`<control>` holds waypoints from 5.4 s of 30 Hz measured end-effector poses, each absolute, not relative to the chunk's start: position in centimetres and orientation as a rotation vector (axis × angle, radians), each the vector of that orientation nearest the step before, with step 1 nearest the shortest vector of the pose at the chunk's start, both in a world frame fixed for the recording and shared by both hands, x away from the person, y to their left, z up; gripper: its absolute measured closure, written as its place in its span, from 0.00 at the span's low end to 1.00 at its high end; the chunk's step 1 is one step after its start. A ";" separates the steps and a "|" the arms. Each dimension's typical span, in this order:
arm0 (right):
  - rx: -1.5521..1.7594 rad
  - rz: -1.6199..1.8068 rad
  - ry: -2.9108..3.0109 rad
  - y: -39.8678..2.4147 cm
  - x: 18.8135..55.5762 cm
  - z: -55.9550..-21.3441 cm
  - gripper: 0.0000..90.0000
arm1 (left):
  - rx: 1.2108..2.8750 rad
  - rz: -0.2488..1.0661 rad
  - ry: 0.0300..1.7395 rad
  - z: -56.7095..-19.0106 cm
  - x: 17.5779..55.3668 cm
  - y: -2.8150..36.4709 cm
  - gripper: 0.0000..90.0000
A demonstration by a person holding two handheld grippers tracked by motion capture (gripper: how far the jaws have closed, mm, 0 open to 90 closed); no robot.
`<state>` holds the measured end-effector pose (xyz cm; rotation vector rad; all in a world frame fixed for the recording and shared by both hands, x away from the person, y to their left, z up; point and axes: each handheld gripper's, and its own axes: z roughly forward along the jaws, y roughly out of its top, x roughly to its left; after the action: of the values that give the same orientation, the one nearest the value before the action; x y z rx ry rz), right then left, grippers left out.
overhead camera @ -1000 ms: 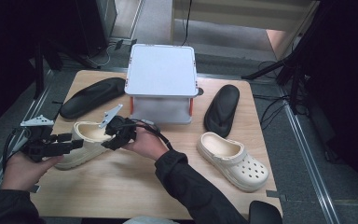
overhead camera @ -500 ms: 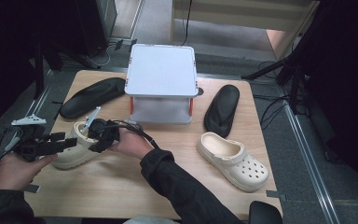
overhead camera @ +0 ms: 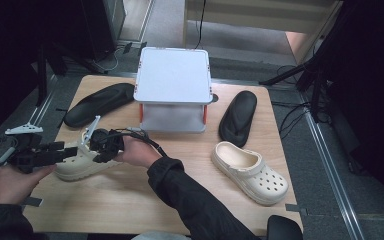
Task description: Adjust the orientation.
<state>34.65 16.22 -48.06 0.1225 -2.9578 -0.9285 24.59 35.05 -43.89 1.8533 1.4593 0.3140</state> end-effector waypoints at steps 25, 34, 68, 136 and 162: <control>0.048 -1.025 -2.879 10.3 33.1 -42.6 0.87 | 1.829 0.332 1.396 -42.8 24.3 34.4 0.44; -0.138 -1.097 -2.915 3.2 31.8 -42.5 0.87 | 1.848 0.292 1.359 -42.8 24.7 32.6 0.48; -0.607 -1.156 -2.900 -5.4 30.1 -48.7 0.79 | 1.992 0.125 1.137 -46.4 27.5 22.6 0.81; -0.937 -1.084 -2.968 -9.0 34.5 -47.7 1.00 | 2.054 0.135 1.178 -50.4 27.7 19.7 1.00; -0.962 -1.144 -2.906 -8.7 28.8 -49.4 1.00 | 2.041 0.128 1.200 -50.3 31.3 19.0 1.00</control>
<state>28.80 -8.65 -49.36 -0.9620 -2.9058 -1.1436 31.27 19.00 -50.33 2.0409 1.1998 0.1278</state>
